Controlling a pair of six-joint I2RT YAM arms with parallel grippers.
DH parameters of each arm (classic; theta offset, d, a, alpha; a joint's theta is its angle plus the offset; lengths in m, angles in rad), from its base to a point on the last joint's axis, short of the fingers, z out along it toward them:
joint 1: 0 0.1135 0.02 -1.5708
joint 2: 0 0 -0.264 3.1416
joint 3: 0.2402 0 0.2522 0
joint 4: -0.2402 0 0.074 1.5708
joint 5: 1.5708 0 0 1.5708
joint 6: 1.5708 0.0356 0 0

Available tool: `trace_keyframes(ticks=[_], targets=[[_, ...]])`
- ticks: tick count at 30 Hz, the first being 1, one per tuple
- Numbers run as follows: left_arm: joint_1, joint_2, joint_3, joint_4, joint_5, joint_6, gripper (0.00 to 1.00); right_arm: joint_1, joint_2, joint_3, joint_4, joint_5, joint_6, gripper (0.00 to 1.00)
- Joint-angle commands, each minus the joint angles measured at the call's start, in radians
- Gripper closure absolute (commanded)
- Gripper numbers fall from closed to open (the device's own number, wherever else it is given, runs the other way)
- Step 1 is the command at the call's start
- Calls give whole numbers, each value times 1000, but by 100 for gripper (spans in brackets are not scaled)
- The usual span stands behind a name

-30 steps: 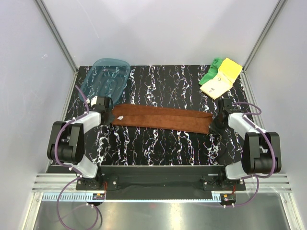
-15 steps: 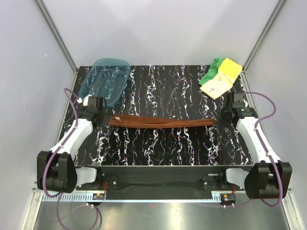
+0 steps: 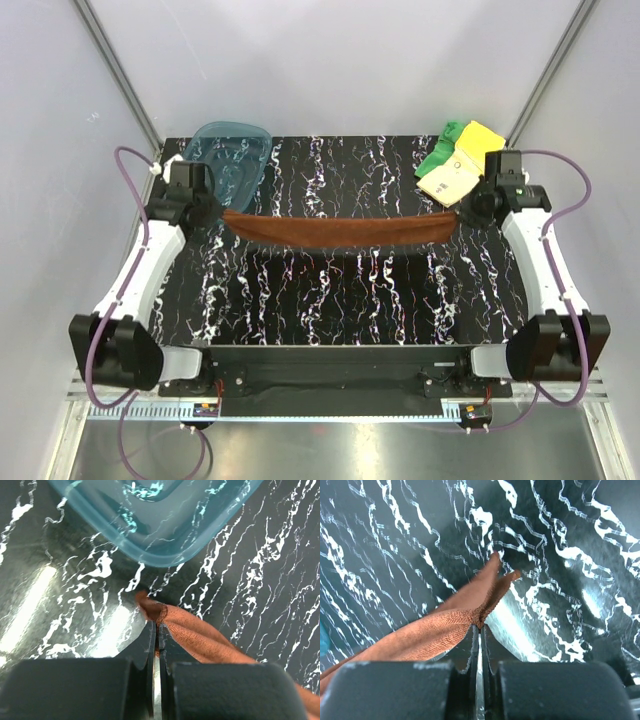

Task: Roll the towels
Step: Fold the towel

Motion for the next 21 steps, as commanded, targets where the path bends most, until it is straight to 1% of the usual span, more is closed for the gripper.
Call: trace_keyframes(ticks=[1, 3, 4, 6, 7, 8, 9, 10, 11, 12, 13, 14, 15, 17, 18, 20, 21], targets=[[4, 60, 94, -8, 35, 27, 100, -27, 47, 114, -23, 21, -36, 100], [4, 74, 126, -6, 52, 32, 100, -33, 53, 148, -46, 33, -48, 100], [4, 66, 122, 22, 58, 42, 100, -38, 44, 153, -53, 40, -51, 100], [2, 57, 99, 56, 67, 50, 100, -41, -1, 139, -76, 72, -60, 100], [2, 52, 62, 90, 72, 62, 100, -41, -21, 126, -83, 81, -62, 100], [4, 54, 42, 102, 79, 64, 100, -41, -69, 106, -89, 84, -56, 100], [2, 55, 22, 112, 79, 61, 100, -41, -99, 45, -96, 78, -46, 100], [2, 57, -33, 128, 84, 58, 100, -41, -129, 5, -91, 63, -36, 100], [2, 52, -61, 141, 95, 53, 100, -41, -187, -41, -85, 46, -7, 100], [2, 46, -102, 170, 98, 49, 100, -41, -217, -147, -65, 9, 12, 100], [2, 37, -139, 185, 99, 38, 100, -41, -244, -207, -47, -17, 24, 100], [1, 17, -215, 201, 104, 33, 100, -41, -289, -265, -27, -40, 48, 100], [2, 3, -249, 223, 105, 29, 100, -41, -303, -369, -1, -89, 61, 100], [2, -26, -344, 236, 105, 24, 100, -41, -332, -445, -1, -134, 76, 100], [2, -61, -366, 231, 99, 26, 100, -41, -346, -504, -10, -164, 85, 100], [2, -98, -410, 213, 72, 16, 99, -33, -407, -528, -10, -203, 105, 100], [2, -124, -441, 193, 58, 13, 97, -32, -430, -522, -37, -198, 125, 100]])
